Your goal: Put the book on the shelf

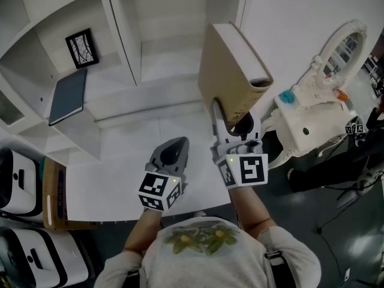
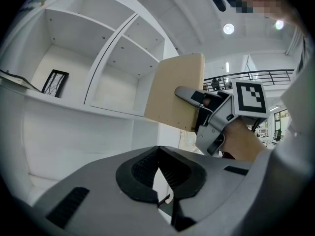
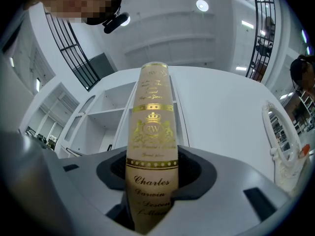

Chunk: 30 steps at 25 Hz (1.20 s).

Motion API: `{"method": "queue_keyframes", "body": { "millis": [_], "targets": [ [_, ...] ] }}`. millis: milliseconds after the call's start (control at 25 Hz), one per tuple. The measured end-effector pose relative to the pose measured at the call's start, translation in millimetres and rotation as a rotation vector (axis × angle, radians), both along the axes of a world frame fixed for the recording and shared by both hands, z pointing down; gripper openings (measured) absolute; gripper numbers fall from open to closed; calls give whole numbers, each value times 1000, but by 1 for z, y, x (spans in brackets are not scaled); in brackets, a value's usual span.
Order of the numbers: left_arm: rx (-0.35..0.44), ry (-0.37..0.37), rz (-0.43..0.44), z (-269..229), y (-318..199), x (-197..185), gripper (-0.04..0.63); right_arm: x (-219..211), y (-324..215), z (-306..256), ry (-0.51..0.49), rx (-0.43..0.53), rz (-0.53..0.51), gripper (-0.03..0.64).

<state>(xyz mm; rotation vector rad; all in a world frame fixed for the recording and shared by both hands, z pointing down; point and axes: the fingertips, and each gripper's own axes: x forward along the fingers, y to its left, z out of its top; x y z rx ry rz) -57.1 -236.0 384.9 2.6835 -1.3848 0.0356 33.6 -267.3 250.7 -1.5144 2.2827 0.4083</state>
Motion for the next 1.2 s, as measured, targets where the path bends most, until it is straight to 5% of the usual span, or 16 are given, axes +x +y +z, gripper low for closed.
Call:
{"method": "queue_keyframes", "body": {
  "millis": [1200],
  "targets": [
    [-9, -9, -28, -7, -34, 3, 28, 5, -46, -21, 11, 19, 26, 227]
  ]
}}
